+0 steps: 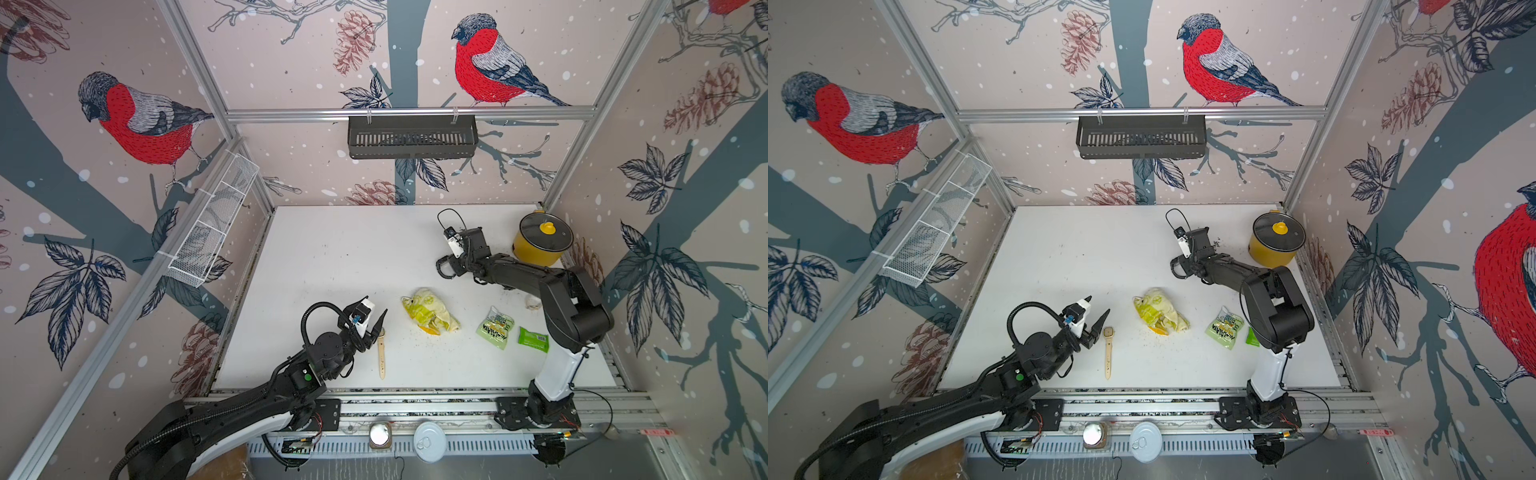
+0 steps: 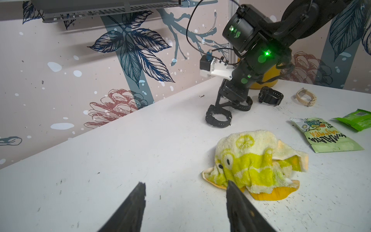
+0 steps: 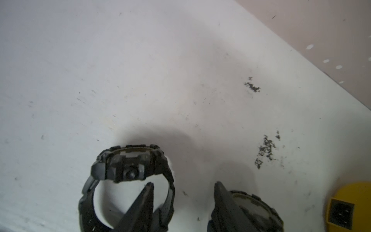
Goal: Wipe the watch dial
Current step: Place the watch at the center of the board, then pick up the watch at the center of the board.
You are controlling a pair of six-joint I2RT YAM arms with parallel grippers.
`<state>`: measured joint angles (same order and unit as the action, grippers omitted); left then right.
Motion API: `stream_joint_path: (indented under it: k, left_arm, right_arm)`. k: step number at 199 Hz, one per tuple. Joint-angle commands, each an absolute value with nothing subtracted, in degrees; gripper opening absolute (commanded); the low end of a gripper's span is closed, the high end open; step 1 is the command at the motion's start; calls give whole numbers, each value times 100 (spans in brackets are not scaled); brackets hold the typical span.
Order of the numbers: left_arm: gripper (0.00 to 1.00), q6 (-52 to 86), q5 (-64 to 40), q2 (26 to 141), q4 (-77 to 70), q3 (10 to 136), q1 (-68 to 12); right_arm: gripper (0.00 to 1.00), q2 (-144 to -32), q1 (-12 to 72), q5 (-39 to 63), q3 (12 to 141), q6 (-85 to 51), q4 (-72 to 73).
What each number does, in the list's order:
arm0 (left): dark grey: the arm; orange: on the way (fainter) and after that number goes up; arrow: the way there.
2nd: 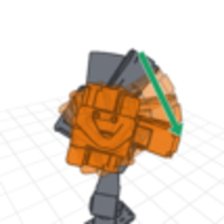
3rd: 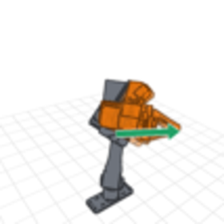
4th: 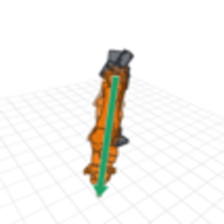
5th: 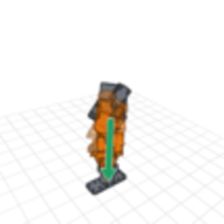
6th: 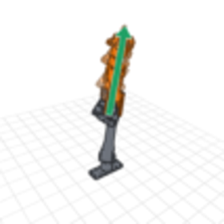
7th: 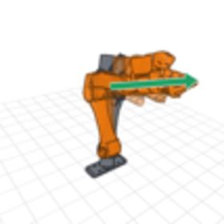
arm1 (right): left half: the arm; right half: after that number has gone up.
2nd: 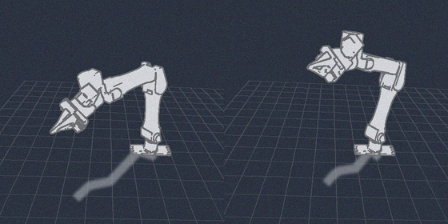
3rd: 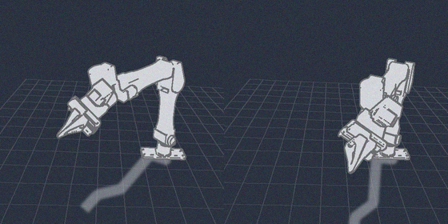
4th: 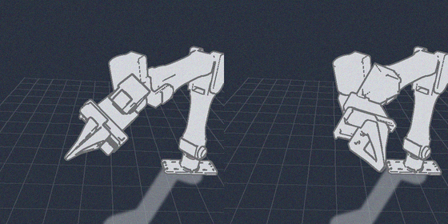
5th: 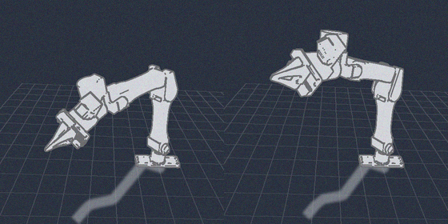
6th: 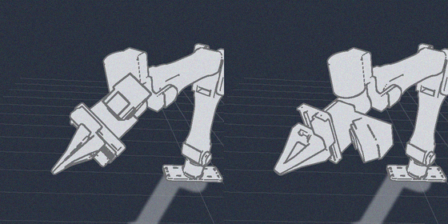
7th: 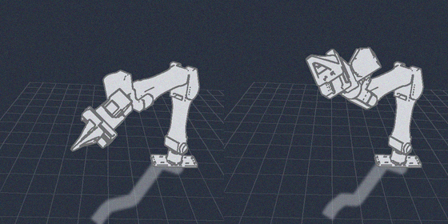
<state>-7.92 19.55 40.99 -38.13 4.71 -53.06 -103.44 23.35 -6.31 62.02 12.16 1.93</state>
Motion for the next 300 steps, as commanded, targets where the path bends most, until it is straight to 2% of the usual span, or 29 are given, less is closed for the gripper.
stream_joint_path:
  k: [1, 31, 48, 57, 59, 61, 62, 63, 66, 100, 132, 147, 159, 173, 188, 203, 225, 256, 277, 300]
  left_arm:
    - [64, -782, 2017, 4058, -3818, 483, -5291]
    - [64, -670, 2089, 3956, -3733, 498, -5249]
    - [69, -287, 2417, 3864, -3567, 543, -5180]
    - [70, -60, 2563, 3829, -3429, 578, -5115]
    - [70, -19, 2579, 3820, -3402, 580, -5097]
    - [71, 17, 2612, 3809, -3379, 580, -5080]
    - [71, 35, 2616, 3807, -3377, 576, -5076]
    - [71, 57, 2616, 3807, -3367, 579, -5069]
    - [71, 96, 2645, 3795, -3360, 573, -5057]
    - [78, 705, 2740, 3856, -3290, 492, -5002]
    - [86, 1598, 2872, 3954, -2126, 934, -4975]
    - [86, 1943, 2802, 3995, -1541, 1156, -4961]
    - [86, 2143, 2788, 4004, -1060, 1316, -4956]
    - [86, 2455, 3007, 3977, -610, 1441, -4941]
    - [87, 2633, 2994, 3965, -440, 1476, -4825]
    - [86, 2778, 2755, 4052, -461, 1420, -4627]
    - [84, 3443, 2226, 4284, -226, 1417, -4315]
    - [78, 4301, 1429, 4622, 155, 1525, -4307]
    - [78, 4687, 950, 4867, 481, 1630, -4304]
    - [78, 4802, 986, 4983, 926, 1748, -4304]
  right_arm:
    - [50, -9901, 2372, -733, 6034, 1078, 51]
    - [51, -8949, 2522, -702, 5545, 1104, 80]
    - [52, -8352, 2765, -720, 5233, 1197, 146]
    - [60, -8033, 2957, -776, 5058, 1263, 216]
    - [65, -7963, 3005, -785, 5024, 1274, 236]
    - [76, -7897, 3045, -785, 4985, 1285, 255]
    - [88, -7864, 3069, -784, 4967, 1284, 264]
    - [94, -7848, 3086, -783, 4953, 1284, 268]
    - [100, -7745, 3146, -745, 4910, 1294, 284]
    - [99, -6888, 3477, 497, 4879, 464, 110]
    - [99, -6020, 3153, 1246, 4510, -2385, 562]
    - [99, -5881, 3298, 1668, 4382, -2379, 704]
    - [99, -5894, 3788, 1404, 4455, -2067, 505]
    - [98, -5998, 4412, 618, 4473, -1783, 337]
    - [96, -6270, 4977, -285, 4467, -1832, 255]
    - [95, -6626, 5304, -662, 4511, -1998, 206]
    - [95, -7069, 5388, -734, 4797, -2182, -176]
    - [96, -7403, 5375, -861, 4970, -2068, -409]
    - [96, -7373, 5336, -847, 4933, -1989, -380]
    - [97, -7250, 5267, -818, 4876, -1892, -356]
